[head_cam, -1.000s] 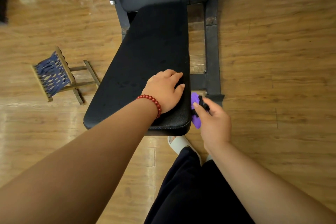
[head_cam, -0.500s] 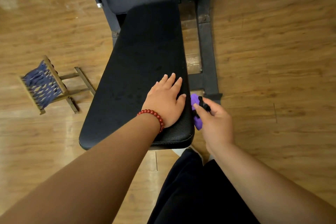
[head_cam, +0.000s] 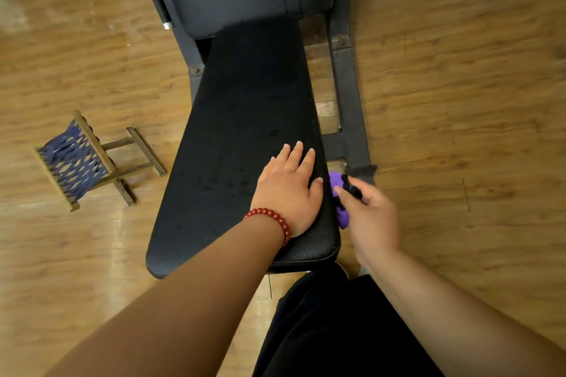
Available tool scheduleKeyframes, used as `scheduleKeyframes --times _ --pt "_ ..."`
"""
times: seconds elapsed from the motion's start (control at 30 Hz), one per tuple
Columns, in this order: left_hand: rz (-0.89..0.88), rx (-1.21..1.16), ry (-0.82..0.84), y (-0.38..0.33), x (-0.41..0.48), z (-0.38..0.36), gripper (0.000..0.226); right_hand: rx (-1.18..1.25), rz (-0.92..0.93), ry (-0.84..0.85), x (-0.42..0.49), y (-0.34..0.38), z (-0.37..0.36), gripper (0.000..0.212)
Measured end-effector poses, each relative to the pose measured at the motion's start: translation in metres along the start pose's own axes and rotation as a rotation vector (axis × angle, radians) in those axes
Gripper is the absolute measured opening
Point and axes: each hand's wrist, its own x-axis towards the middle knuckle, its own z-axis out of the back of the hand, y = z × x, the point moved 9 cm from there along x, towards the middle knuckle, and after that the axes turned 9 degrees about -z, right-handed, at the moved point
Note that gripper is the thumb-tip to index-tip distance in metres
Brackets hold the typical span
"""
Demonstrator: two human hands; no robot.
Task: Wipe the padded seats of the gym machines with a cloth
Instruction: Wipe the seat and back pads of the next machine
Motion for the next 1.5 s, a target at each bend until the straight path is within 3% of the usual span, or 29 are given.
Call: scheduleKeyframes --times 0.13,0.77,1.1,1.5 --pt "-0.004 0.011 -0.002 0.000 0.001 0.001 0.058 -0.024 0.024 -0.031 0.018 0.015 -0.012 0.022" --pt "0.005 -0.013 -0.012 0.001 0.001 0.000 0.057 0.010 -0.011 -0.042 0.031 0.015 -0.020 0.024" --pt "-0.001 -0.045 -0.049 0.008 0.021 0.028 0.049 -0.002 0.082 0.024 0.020 0.023 -0.017 0.027" --pt "0.037 0.017 -0.013 0.020 0.045 0.007 0.059 -0.003 0.095 0.022 0.028 0.023 -0.019 0.032"
